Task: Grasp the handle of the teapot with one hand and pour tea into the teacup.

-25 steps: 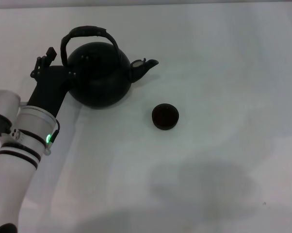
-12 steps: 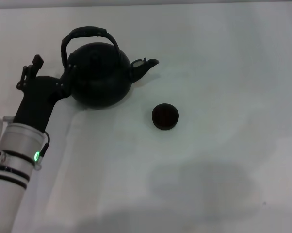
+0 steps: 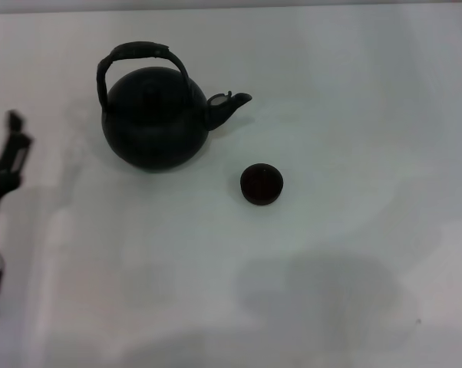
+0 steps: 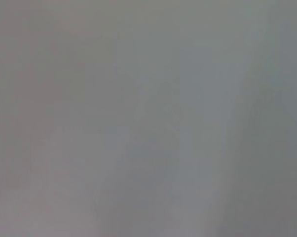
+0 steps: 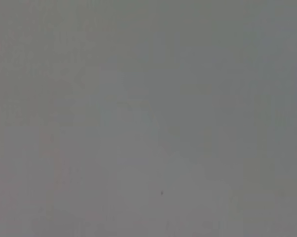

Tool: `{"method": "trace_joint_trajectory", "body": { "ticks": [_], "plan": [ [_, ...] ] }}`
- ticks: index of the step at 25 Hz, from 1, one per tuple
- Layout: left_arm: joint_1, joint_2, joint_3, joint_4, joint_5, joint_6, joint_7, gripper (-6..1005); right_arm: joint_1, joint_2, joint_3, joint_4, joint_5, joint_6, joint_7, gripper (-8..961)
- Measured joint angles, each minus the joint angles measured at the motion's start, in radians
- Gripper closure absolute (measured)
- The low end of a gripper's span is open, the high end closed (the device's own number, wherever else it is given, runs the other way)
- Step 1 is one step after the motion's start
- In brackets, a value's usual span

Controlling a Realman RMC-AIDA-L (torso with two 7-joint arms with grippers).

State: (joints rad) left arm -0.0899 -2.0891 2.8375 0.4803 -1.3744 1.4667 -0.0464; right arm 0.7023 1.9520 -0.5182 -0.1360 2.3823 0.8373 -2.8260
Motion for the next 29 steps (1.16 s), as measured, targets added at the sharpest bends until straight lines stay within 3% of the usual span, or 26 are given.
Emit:
{"method": "trace_joint_trajectory", "body": {
  "ticks": [6,11,14,27,29],
  "plan": [
    [0.0,0.006,-0.007,-0.09,-0.137,0.056,-0.003,120,-0.026,-0.001,-0.001,0.004,-0.087,0.005,0.083,109],
    [-0.058,0.008,-0.007,-0.148,-0.242,0.065,-0.006,119,-0.088,-0.003,0.01,0.007,-0.26,0.025,0.247,109],
    [-0.107,0.009,-0.007,-0.186,-0.291,0.061,-0.031,119,-0.153,-0.007,0.024,0.028,-0.299,0.117,0.298,109],
    [-0.16,0.009,-0.009,-0.226,-0.313,0.033,-0.072,120,-0.189,0.005,0.055,0.014,-0.292,0.144,0.298,109],
    [-0.167,0.009,-0.009,-0.229,-0.314,0.024,-0.108,120,-0.191,0.019,0.065,0.001,-0.291,0.144,0.294,109]
  ]
}}
